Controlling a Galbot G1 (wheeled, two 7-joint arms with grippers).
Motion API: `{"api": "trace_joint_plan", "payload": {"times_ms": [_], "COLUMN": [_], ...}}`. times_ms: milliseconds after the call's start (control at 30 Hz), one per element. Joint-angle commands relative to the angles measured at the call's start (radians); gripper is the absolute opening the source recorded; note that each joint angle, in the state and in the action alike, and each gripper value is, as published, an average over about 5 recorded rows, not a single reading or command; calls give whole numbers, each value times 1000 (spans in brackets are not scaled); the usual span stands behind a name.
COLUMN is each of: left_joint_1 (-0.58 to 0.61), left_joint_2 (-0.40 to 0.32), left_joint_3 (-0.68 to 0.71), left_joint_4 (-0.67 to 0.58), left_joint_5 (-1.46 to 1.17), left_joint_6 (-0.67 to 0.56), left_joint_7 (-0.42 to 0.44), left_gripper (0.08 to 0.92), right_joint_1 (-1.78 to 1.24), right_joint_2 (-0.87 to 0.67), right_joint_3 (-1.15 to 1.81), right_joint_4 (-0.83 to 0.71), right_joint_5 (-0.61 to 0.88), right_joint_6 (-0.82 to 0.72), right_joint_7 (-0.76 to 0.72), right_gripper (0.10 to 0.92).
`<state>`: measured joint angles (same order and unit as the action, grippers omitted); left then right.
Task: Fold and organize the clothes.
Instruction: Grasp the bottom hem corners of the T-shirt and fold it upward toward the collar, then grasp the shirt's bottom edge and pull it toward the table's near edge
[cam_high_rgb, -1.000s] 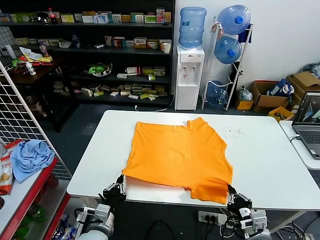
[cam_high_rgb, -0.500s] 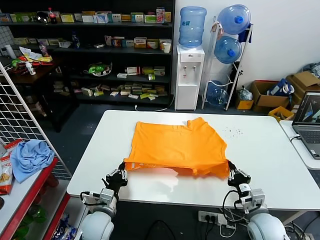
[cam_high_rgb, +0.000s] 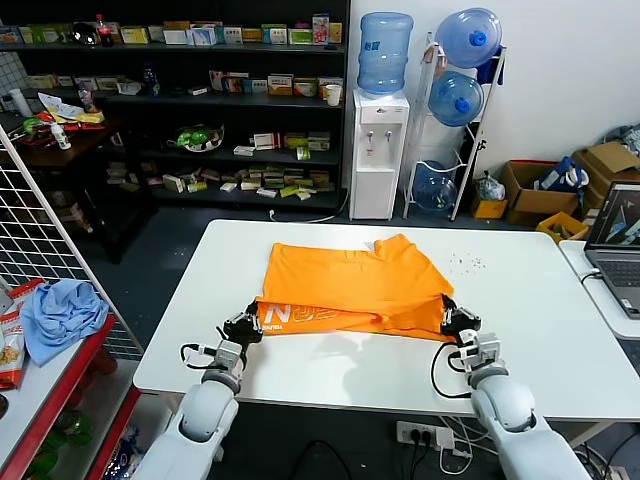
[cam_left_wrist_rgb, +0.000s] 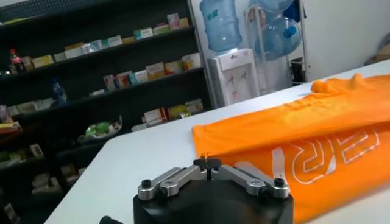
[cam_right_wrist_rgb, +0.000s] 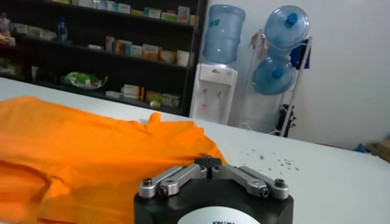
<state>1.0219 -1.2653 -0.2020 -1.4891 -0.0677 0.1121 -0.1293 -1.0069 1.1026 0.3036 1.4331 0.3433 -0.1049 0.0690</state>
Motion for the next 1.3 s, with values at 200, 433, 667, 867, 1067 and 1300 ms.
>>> {"api": "trace_joint_plan", "payload": {"times_ms": [200,433,667,867,1067,1300], "left_joint_1": [28,84,68,55,58,82], "left_joint_2": [39,31,24,18,22,37], "left_joint_3": [21,12,15,16,13,10], "left_joint_4": [-53,-117,-89,-54,-48,-80], "left_joint_5": [-155,-282,-324,-322,-319,-318], "left_joint_6": [37,121,150,169,167,171], "left_joint_7": [-11,-48,-60,-59,-56,-58], "left_gripper": [321,520,719,815,697,489], "right_joint_1": [-76,-152,-159,-137,-133,-185], "right_joint_2": [-69,-93,-79,-67,-64,-99], "right_joint_3": [13,70,71,52,35,25], "right_joint_4": [164,179,138,93,94,170], "right_joint_5": [103,102,90,90,91,88], "right_joint_6": [-257,-286,-284,-271,-277,-299], "right_joint_7": [36,39,37,30,34,60], "right_gripper": [432,631,801,712,548,348]}}
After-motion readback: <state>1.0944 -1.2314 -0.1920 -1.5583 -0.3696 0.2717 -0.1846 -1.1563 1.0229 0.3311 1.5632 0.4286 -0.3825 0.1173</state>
